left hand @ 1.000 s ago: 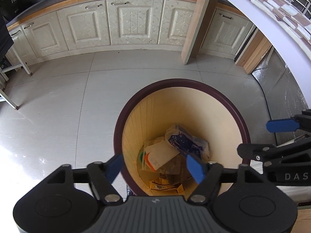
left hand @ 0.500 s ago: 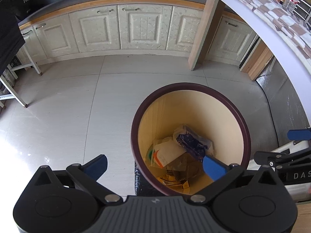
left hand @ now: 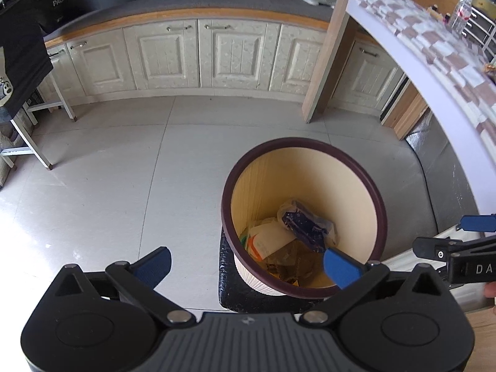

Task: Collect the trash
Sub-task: 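Withdraw both open tools from the wastebasket toward the red box and soda can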

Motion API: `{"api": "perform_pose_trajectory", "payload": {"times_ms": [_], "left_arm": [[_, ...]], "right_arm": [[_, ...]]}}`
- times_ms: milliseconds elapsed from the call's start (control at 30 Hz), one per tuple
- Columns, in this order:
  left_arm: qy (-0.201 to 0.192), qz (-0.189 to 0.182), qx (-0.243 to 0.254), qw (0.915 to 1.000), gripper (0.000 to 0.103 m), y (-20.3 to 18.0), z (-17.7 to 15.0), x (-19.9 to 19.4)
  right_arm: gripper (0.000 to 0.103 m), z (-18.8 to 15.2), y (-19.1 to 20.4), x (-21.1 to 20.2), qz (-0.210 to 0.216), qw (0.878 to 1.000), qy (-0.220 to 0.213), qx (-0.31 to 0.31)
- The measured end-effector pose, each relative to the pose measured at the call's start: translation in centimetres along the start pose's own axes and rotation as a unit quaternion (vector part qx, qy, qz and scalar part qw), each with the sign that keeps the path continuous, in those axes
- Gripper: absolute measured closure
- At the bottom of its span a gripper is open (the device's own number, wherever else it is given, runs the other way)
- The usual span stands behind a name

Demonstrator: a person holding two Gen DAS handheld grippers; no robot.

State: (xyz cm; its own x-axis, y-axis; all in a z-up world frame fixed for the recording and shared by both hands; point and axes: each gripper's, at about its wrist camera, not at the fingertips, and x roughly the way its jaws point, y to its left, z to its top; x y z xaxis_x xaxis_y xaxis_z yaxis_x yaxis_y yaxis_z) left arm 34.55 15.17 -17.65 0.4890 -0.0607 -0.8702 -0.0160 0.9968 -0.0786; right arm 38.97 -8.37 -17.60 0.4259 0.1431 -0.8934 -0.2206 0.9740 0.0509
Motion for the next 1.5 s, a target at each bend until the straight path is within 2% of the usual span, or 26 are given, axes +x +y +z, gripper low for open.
{"api": "perform_pose_trajectory", "payload": {"times_ms": [400, 700, 933, 1200, 1500], "left_arm": [[-0.069, 0.009, 0.002, 0.9976, 0.0, -0.5, -1.4, -7.3], [-0.132, -0.015, 0.02, 0.9909, 0.0, -2.8, -1.7, -13.4], [-0.204, -0.043, 0.031, 0.9776, 0.0, -5.9, -2.4, -18.3], [-0.27, -0.074, 0.063, 0.9577, 0.0, -9.6, -3.4, -22.7], [-0.323, -0.156, 0.102, 0.9279, 0.0, -14.7, -4.0, -24.2]], "right_arm": [[0.0, -0.8, 1.7, -7.7, 0.008, 0.996, -0.083, -0.023], [0.0, -2.0, 1.5, -14.9, 0.016, 0.987, -0.153, -0.035], [0.0, -4.0, 0.1, -21.2, 0.009, 0.974, -0.22, -0.055], [0.0, -6.7, -3.5, -26.2, 0.002, 0.959, -0.277, -0.054], [0.0, -9.6, -10.7, -29.1, -0.018, 0.943, -0.331, -0.036]]}}
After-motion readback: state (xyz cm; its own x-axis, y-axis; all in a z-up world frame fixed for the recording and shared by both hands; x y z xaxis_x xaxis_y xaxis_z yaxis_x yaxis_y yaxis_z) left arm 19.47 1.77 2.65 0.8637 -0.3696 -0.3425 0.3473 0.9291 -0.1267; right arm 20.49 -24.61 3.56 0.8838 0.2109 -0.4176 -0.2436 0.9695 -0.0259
